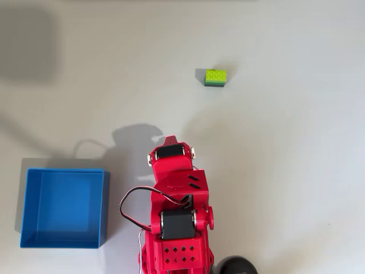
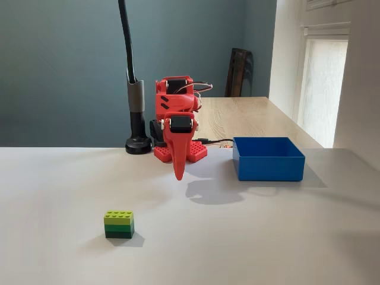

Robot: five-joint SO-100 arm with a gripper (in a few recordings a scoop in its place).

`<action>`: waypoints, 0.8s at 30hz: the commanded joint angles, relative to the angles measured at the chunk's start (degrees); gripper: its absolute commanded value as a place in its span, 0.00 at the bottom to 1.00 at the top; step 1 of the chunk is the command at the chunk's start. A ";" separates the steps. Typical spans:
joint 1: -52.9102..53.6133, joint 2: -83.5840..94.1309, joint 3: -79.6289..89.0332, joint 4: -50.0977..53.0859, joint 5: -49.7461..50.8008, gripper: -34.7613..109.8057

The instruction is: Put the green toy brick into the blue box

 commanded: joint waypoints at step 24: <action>-0.26 0.79 -0.44 -1.41 -1.14 0.24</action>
